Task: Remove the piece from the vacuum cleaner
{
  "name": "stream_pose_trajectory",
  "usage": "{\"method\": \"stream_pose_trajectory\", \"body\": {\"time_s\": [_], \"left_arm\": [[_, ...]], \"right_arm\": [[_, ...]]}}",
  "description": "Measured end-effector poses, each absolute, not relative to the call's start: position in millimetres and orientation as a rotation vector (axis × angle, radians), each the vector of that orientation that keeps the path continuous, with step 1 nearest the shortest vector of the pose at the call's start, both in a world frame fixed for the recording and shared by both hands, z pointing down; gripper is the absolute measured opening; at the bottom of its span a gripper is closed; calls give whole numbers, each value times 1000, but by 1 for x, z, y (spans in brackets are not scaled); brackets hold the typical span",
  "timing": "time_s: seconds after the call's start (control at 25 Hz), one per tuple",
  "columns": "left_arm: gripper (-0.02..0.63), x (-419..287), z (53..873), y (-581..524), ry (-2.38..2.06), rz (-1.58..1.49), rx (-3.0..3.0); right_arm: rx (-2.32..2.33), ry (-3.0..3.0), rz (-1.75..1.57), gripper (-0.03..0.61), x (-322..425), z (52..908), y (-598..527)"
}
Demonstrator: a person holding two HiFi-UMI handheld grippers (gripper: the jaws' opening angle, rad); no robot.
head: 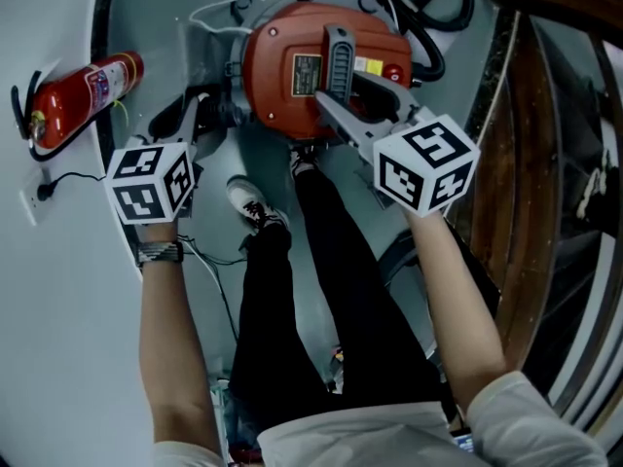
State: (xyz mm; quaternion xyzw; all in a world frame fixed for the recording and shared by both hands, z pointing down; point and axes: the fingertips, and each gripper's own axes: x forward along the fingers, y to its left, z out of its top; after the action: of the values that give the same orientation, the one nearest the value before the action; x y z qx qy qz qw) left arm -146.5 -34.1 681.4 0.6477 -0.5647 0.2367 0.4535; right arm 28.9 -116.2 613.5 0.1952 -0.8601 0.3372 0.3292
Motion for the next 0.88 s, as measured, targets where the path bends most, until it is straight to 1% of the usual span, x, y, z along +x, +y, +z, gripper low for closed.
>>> {"method": "stream_pose_trajectory", "body": {"time_s": [0.76,0.88], "left_arm": [[25,-160,691,-25,-1411,118,1270],[23,-161,692,-24,-1403,88,1249]], "right_arm": [[551,-2253,871,193,30,612,-117],[552,-2253,870,193,30,612,-117]]}}
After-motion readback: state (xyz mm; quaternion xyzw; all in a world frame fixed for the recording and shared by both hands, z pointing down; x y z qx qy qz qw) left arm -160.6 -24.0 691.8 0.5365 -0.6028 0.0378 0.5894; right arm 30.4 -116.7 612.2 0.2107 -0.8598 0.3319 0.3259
